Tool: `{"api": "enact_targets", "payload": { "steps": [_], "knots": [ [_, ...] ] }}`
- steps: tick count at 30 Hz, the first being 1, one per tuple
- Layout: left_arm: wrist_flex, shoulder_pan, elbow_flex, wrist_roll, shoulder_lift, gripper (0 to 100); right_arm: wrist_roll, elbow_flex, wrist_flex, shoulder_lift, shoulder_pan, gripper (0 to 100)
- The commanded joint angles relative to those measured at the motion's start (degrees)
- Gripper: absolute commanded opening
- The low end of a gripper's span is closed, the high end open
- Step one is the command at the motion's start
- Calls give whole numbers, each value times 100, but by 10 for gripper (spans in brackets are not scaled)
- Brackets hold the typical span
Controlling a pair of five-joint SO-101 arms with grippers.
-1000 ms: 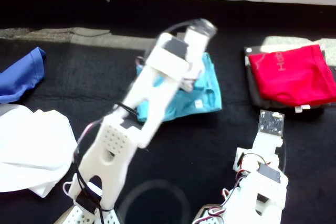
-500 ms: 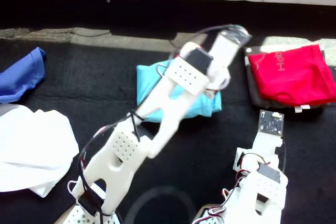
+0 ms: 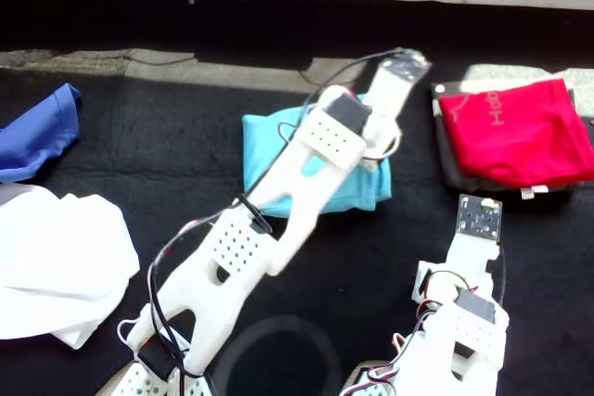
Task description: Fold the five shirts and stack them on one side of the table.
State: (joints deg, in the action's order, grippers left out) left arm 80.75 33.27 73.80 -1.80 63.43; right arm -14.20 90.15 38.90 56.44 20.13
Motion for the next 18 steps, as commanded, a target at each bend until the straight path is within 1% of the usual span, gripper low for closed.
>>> {"api": "enact_targets", "payload": {
  "steps": [1, 4, 8, 12, 14, 16, 18],
  "knots": [
    [-580, 48, 242, 26, 136, 9, -9, 101, -92, 4, 57, 9],
    [-870, -40, 277, 26, 338, 10, -9, 101, -92, 4, 57, 9],
    [-738, -180, 479, 18, 154, 10, -9, 101, -92, 4, 57, 9],
    [-97, -426, 1015, 18, -154, 11, -9, 48, -92, 4, 57, 12],
    [308, -549, 1323, 18, -303, 31, -18, -92, -13, -13, 57, 13],
    [782, -681, 1604, 18, -418, 71, -9, -488, 462, -31, 31, 13],
    [1301, -804, 1868, 44, -514, 97, 0, -1015, 1077, -48, -215, 13]
  ]
}}
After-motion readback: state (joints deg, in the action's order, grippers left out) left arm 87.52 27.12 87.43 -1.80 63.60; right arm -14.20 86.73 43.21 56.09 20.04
